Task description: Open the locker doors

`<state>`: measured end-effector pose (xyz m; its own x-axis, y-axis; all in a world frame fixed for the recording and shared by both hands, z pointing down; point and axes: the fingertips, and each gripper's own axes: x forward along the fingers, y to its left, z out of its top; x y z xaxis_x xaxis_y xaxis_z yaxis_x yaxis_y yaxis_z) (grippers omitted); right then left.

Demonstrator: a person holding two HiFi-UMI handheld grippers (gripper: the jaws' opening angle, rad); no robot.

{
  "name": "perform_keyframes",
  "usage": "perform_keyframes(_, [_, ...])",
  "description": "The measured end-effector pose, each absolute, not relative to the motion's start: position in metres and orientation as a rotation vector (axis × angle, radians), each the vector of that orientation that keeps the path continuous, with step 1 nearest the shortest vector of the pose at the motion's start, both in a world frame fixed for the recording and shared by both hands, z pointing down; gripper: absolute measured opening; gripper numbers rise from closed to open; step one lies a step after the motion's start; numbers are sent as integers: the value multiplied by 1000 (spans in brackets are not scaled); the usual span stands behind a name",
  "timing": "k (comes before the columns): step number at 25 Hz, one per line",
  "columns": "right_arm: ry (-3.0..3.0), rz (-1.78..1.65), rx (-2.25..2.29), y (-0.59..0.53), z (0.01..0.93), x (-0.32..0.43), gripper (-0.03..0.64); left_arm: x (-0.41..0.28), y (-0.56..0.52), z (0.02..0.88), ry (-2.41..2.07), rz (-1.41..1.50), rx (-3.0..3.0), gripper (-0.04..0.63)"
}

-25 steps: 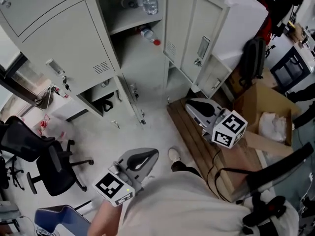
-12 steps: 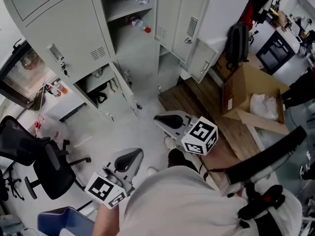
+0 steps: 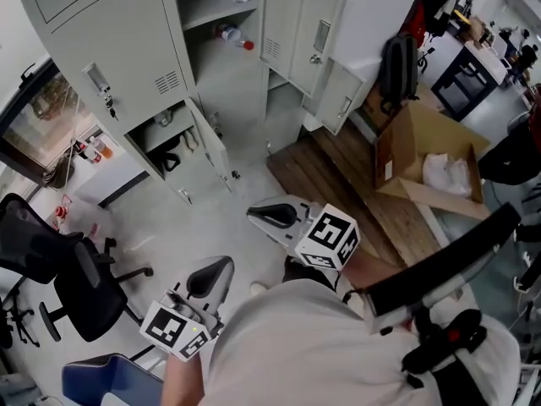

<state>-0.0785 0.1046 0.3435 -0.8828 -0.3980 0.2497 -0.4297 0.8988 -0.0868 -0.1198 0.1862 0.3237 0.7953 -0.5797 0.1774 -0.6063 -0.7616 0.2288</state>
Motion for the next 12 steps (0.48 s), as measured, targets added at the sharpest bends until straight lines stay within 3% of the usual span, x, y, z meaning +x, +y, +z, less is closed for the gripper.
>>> perform_keyframes(12, [-2822,173,546,127,351,-92,25,-123,202,332,-941,139,2680,11])
